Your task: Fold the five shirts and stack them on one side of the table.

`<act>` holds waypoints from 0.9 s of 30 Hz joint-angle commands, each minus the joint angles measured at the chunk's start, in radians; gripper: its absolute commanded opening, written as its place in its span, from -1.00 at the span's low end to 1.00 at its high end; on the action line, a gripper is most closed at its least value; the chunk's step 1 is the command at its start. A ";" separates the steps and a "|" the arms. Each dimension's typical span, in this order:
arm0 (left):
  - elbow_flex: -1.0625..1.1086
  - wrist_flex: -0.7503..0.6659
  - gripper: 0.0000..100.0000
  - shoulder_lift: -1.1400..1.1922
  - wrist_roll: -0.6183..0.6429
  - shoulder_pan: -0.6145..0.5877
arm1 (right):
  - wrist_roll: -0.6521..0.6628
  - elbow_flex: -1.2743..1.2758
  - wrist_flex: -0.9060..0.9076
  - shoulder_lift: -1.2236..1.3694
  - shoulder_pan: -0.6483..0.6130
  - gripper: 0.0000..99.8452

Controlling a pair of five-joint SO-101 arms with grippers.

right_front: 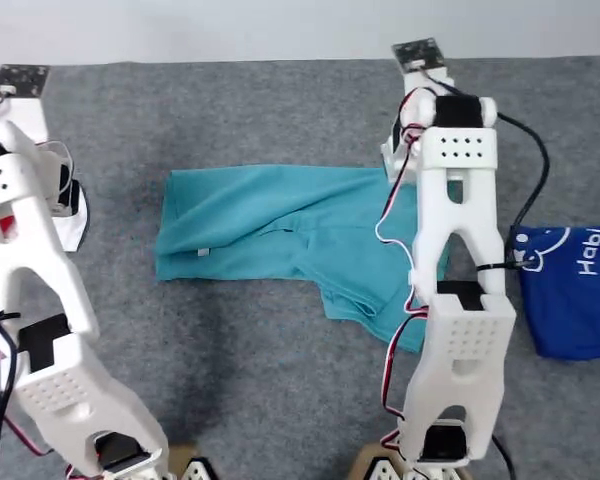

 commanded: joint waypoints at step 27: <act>-0.005 0.025 -0.84 -0.066 -0.006 -0.077 | 0.500 0.810 0.041 -0.394 -0.259 -0.75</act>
